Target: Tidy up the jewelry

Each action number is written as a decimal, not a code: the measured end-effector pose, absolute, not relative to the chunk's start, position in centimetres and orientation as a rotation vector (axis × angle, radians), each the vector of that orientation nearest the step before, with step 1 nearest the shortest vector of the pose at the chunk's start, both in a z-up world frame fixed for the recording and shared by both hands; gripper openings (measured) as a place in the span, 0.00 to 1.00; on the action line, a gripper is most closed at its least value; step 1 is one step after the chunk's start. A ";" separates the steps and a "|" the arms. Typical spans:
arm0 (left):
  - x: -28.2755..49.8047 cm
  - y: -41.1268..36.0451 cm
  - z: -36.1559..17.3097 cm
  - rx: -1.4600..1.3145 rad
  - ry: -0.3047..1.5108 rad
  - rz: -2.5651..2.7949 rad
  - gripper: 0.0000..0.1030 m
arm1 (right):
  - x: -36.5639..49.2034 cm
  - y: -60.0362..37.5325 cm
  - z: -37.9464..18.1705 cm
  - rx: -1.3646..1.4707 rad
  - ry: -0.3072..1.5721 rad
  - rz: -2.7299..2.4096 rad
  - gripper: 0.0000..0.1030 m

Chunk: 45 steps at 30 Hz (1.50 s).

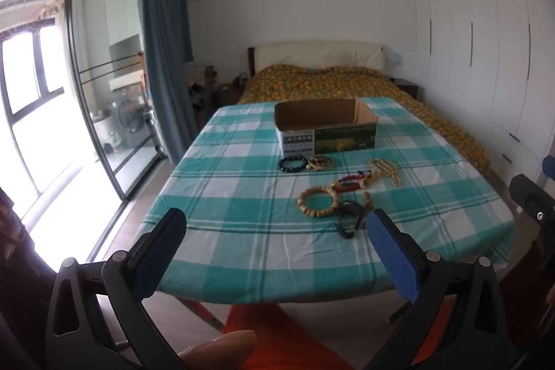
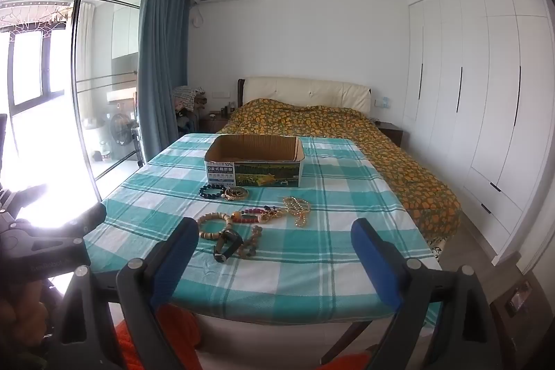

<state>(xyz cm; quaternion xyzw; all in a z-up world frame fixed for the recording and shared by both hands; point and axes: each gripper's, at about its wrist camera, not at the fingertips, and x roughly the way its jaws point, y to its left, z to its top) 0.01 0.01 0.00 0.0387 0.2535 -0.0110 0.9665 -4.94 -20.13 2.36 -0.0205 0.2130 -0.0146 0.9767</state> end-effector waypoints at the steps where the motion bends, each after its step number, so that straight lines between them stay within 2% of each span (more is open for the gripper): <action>1: 0.0 0.0 0.0 0.079 0.513 -0.022 1.00 | -4.9 -20.1 2.4 -0.041 0.429 -0.030 0.89; 45: -0.4 0.1 -1.2 0.077 0.521 -0.027 1.00 | -5.0 -20.0 2.3 -0.044 0.429 -0.029 0.89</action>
